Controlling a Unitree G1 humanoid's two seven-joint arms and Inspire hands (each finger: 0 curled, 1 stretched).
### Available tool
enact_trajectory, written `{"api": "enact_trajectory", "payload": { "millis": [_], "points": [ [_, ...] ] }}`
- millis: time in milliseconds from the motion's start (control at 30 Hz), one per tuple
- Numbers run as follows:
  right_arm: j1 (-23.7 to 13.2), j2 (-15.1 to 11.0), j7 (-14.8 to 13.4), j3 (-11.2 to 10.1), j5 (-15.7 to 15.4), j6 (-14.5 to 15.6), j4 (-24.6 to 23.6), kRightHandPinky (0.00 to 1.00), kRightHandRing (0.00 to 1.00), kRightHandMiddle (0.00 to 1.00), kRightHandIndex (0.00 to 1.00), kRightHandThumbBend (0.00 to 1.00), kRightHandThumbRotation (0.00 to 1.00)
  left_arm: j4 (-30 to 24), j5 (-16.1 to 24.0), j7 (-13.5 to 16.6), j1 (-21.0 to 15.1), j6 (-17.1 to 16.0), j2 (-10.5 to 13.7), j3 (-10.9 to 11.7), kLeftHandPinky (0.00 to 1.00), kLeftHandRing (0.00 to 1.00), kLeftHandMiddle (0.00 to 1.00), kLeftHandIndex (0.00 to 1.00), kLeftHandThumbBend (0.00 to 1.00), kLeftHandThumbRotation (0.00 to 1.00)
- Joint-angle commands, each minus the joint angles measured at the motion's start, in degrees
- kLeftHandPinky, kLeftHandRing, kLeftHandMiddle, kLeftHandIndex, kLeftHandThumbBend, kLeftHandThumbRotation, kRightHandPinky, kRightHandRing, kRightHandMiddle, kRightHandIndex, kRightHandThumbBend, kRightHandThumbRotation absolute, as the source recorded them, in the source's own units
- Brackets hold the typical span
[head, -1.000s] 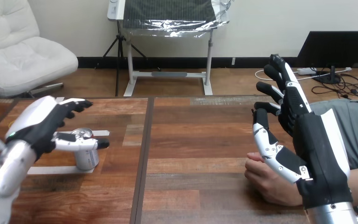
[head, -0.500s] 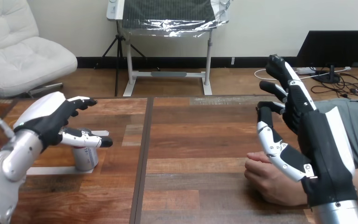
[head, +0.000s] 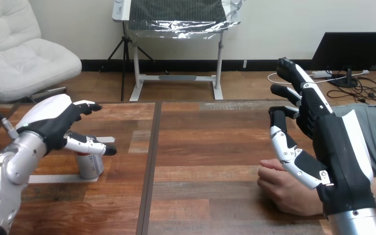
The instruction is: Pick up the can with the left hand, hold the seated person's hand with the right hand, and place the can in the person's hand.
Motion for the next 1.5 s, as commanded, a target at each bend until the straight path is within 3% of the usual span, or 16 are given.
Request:
{"api": "enact_trajectory", "payload": {
  "millis": [0, 333, 667, 1300, 1467],
  "points": [
    [-3.7, -0.5, 0.2, -0.9, 1.3, -0.5, 0.4, 0.73, 0.86, 0.93, 0.91, 0.00, 0.00, 1.3, 1.3, 2.0, -5.3, -1.1, 1.9, -1.5, 0.75, 0.85, 0.87, 0.87, 0.92, 0.40],
    [-3.9, -0.6, 0.5, -1.3, 1.6, -0.1, 0.3, 0.70, 0.85, 0.91, 0.89, 0.00, 0.00, 3.3, 4.5, 3.1, -6.9, -0.6, 2.7, -4.3, 0.75, 0.83, 0.86, 0.85, 0.92, 0.42],
    [-4.0, -1.2, 1.0, -1.7, 1.7, 0.3, -0.1, 0.66, 0.82, 0.90, 0.87, 0.00, 0.00, 4.2, 7.8, 1.1, -8.5, 2.3, 3.1, -7.1, 0.75, 0.84, 0.86, 0.84, 0.89, 0.40],
    [-4.0, -1.5, 2.4, -2.5, 2.5, 0.5, -0.3, 0.64, 0.81, 0.89, 0.84, 0.00, 0.00, 5.3, 8.0, -3.3, -10.4, 7.2, 2.5, -9.2, 0.71, 0.81, 0.84, 0.80, 0.83, 0.29],
    [-4.2, -1.8, 2.8, -2.7, 2.5, 0.1, -0.2, 0.63, 0.81, 0.89, 0.83, 0.00, 0.00, 6.7, 8.3, -3.7, -11.1, 6.7, 2.7, -10.1, 0.59, 0.70, 0.75, 0.78, 0.81, 0.28]
  ]
}}
